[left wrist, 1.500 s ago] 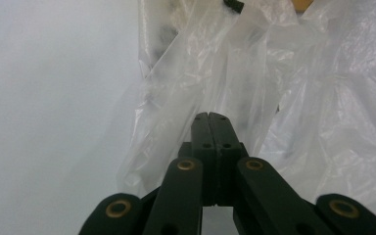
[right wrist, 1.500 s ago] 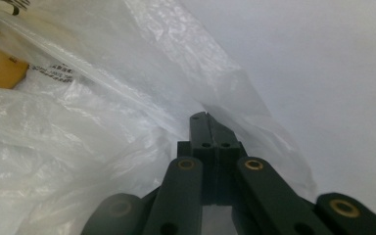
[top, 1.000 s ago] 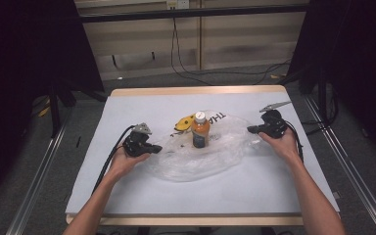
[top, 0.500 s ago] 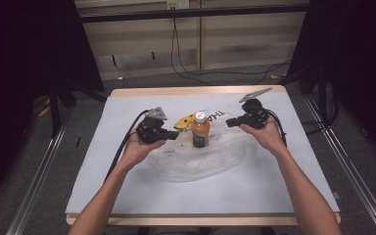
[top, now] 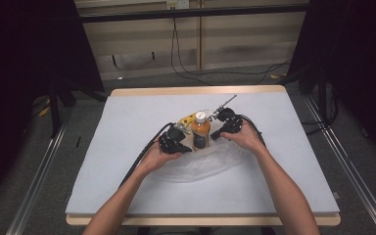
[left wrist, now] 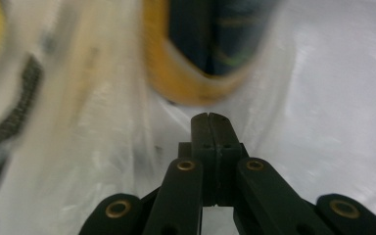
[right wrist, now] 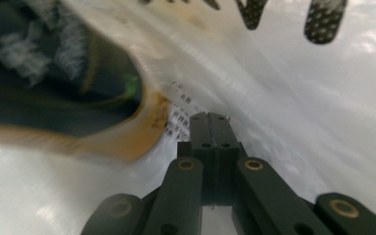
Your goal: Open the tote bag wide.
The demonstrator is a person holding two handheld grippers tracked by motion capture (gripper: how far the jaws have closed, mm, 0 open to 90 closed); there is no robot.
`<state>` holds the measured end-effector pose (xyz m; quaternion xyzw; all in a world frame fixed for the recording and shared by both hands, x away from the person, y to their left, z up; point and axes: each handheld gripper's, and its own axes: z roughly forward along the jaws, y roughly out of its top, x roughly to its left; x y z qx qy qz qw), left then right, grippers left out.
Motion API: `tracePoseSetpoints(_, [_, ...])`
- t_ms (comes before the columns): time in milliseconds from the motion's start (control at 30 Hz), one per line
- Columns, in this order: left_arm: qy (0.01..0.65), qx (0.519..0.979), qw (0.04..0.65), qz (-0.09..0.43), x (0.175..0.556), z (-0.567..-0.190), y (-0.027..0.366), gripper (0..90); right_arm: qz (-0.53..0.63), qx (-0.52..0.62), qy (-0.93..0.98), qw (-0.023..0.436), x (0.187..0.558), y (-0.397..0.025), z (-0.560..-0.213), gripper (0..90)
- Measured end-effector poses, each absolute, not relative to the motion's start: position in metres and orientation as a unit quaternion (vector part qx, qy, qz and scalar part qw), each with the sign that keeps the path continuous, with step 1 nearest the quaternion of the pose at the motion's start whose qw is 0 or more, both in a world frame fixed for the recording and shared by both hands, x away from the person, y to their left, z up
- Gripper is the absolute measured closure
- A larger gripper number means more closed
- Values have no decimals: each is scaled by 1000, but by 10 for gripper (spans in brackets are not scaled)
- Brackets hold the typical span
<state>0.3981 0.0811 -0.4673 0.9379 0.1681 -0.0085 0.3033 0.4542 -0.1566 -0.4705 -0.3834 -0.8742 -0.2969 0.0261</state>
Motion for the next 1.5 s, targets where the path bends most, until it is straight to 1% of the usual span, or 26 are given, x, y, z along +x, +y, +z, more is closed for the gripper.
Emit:
tracePoseSetpoints(67, [155, 940, 302, -16, 386, -467, 79, 900, -288, -391, -874, 22, 461, -152, -469, 900])
tracePoseSetpoints(100, [143, 943, 300, -10, 377, -466, 77, 900, -274, -391, -879, 12, 467, -146, -467, 900])
tracePoseSetpoints(167, [129, 946, 299, -10, 363, -466, 76, 900, -267, -395, -879, 12, 473, -140, -467, 900])
tracePoseSetpoints(200, [121, 947, 298, -12, 353, -466, 75, 900, -267, -395, -879, 12, 473, -140, -467, 900])
tracePoseSetpoints(300, [91, 953, 288, -8, 330, -463, 73, 900, -269, -419, -867, 8, 490, -136, -468, 900])
tracePoseSetpoints(333, [82, 955, 283, -15, 324, -462, 73, 900, -269, -419, -867, 8, 490, -136, -468, 900])
tracePoseSetpoints(433, [59, 957, 282, -15, 307, -462, 73, 900, -269, -440, -857, 2, 507, -136, -469, 900])
tracePoseSetpoints(467, [51, 958, 281, -27, 298, -461, 74, 900, -268, -442, -856, -5, 509, -136, -469, 900])
tracePoseSetpoints(533, [42, 959, 279, -19, 294, -461, 73, 900, -266, -450, -853, -11, 513, -136, -469, 900])
tracePoseSetpoints(567, [37, 960, 277, -22, 292, -460, 73, 900, -265, -468, -842, -29, 517, -136, -469, 900])
tracePoseSetpoints(633, [25, 961, 272, -34, 288, -459, 74, 900, -270, -479, -834, -39, 521, -139, -470, 900])
tracePoseSetpoints(700, [33, 960, 278, -22, 284, -460, 74, 900, -278, -495, -822, -44, 522, -140, -472, 900])
tracePoseSetpoints(767, [23, 960, 276, -32, 283, -460, 75, 900, -270, -499, -821, -64, 524, -140, -471, 900])
tracePoseSetpoints(867, [29, 958, 282, -30, 279, -461, 76, 900, -268, -506, -817, -68, 526, -141, -471, 900])
tracePoseSetpoints(900, [22, 959, 277, -52, 282, -459, 77, 900, -267, -507, -816, -81, 527, -142, -472, 900])
tracePoseSetpoints(933, [15, 959, 277, -51, 283, -459, 77, 900, -268, -511, -813, -81, 527, -142, -472, 900])
tracePoseSetpoints(1067, [29, 955, 291, -44, 283, -462, 78, 900, -270, -508, -813, -90, 528, -145, -473, 900])
tracePoseSetpoints(1100, [35, 954, 292, -57, 285, -462, 79, 900, -261, -508, -816, -91, 527, -142, -471, 900])
tracePoseSetpoints(1167, [41, 952, 299, -56, 287, -463, 81, 900, -255, -489, -830, -87, 527, -140, -469, 900])
tracePoseSetpoints(1200, [35, 953, 292, -74, 291, -461, 82, 900, -261, -479, -835, -73, 526, -139, -469, 900])
tracePoseSetpoints(1233, [35, 953, 292, -74, 291, -461, 82, 900, -261, -479, -835, -73, 526, -139, -469, 900])
tracePoseSetpoints(1267, [46, 948, 309, -61, 292, -461, 84, 900, -273, -457, -844, -62, 521, -139, -464, 900])
tracePoseSetpoints(1300, [46, 948, 309, -61, 292, -461, 84, 900, -282, -450, -846, -53, 519, -140, -460, 900])
tracePoseSetpoints(1333, [49, 944, 317, -71, 295, -457, 86, 900, -296, -440, -846, -50, 515, -142, -454, 900])
tracePoseSetpoints(1433, [67, 935, 344, -54, 300, -446, 93, 900, -331, -425, -842, -40, 506, -148, -441, 900])
tracePoseSetpoints(1500, [70, 934, 347, -52, 301, -444, 94, 900, -338, -419, -842, -42, 501, -149, -437, 900])
